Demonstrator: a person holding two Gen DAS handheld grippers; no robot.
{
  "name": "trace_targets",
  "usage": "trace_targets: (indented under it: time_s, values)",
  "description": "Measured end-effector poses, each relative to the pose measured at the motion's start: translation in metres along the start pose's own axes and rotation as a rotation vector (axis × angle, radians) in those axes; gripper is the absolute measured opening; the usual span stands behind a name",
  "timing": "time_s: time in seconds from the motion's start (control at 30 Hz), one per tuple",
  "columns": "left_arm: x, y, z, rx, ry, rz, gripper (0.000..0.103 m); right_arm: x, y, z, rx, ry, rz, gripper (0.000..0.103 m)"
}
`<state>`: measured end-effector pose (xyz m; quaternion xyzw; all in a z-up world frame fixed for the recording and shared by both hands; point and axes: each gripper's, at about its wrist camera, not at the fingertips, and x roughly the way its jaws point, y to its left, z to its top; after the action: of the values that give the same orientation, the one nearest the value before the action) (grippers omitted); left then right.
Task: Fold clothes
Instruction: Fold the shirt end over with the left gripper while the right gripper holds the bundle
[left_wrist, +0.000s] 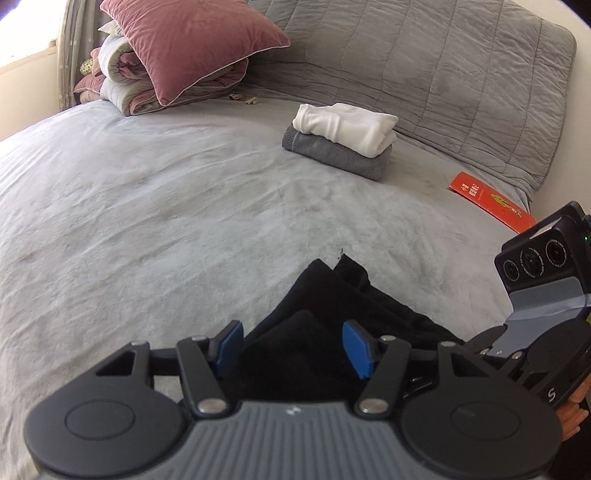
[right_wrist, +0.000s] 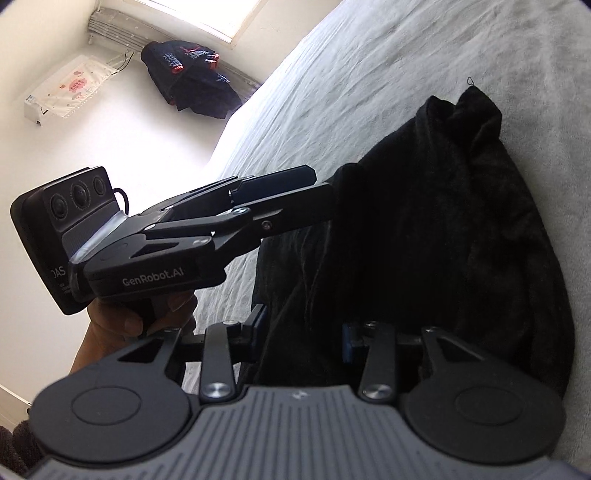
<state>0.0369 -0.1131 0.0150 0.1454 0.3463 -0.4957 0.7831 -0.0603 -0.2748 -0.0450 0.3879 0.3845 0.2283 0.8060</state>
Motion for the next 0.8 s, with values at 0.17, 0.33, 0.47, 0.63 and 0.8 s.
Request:
trace_targets:
  time_s: [0.17, 0.33, 0.47, 0.63, 0.8]
  values:
    - [0.006, 0.001, 0.001, 0.0, 0.025, 0.021, 0.047, -0.005, -0.001, -0.006, -0.006, 0.008, 0.005, 0.042]
    - [0.005, 0.002, 0.0, -0.033, 0.019, 0.041, 0.031, -0.014, -0.002, -0.014, -0.036, 0.028, 0.012, 0.038]
    - [0.005, 0.002, -0.001, -0.059, 0.013, 0.058, 0.022, -0.016, -0.002, -0.016, -0.051, 0.05, -0.003, 0.023]
    - [-0.002, 0.008, -0.003, -0.14, -0.035, 0.082, 0.004, -0.016, 0.005, -0.015, -0.076, 0.072, 0.016, 0.016]
    - [-0.01, 0.01, 0.0, -0.188, -0.059, 0.043, 0.005, -0.022, 0.006, -0.015, -0.086, 0.068, 0.023, 0.015]
